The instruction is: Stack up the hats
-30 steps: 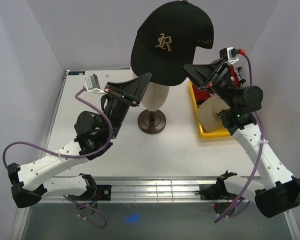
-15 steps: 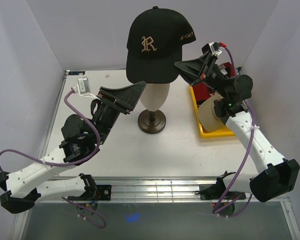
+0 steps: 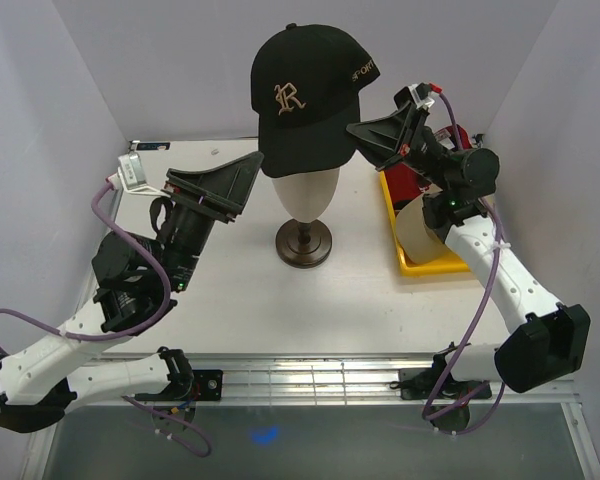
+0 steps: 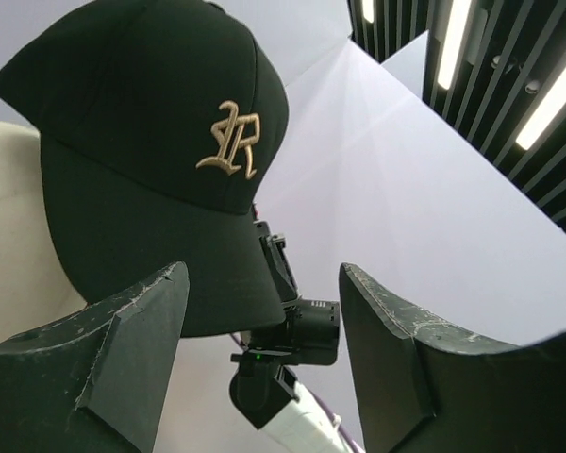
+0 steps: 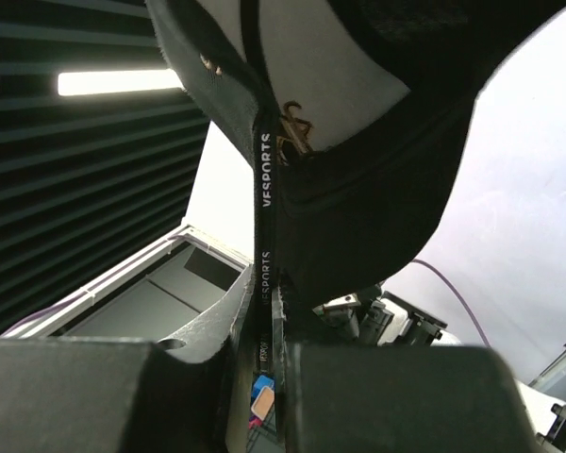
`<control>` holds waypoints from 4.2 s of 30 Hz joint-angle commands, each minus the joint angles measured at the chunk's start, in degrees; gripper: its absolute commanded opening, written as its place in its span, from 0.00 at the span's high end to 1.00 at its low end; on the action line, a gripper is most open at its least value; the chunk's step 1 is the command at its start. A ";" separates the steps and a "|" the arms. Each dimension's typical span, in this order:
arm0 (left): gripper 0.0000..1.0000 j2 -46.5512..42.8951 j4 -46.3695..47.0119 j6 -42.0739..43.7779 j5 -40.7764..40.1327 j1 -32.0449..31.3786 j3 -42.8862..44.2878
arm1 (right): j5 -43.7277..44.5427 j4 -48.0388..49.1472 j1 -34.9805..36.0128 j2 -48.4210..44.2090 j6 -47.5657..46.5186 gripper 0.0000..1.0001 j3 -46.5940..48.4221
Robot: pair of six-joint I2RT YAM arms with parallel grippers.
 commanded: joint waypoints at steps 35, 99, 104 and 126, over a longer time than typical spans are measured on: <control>0.23 1.06 -10.01 1.94 -10.81 0.06 2.39 | 0.46 34.53 -1.74 8.58 19.18 0.92 -12.88; 0.36 19.26 -30.84 -4.21 27.69 27.22 19.97 | -5.16 17.68 -6.57 -0.20 4.61 0.59 -27.74; 0.36 18.91 -30.50 -4.56 27.34 27.30 18.57 | -6.75 6.79 -6.66 -2.75 -3.04 0.58 -28.00; 0.35 18.91 -30.32 -4.48 27.60 27.83 17.77 | -6.66 -12.65 -6.66 -7.32 -20.80 0.52 -30.90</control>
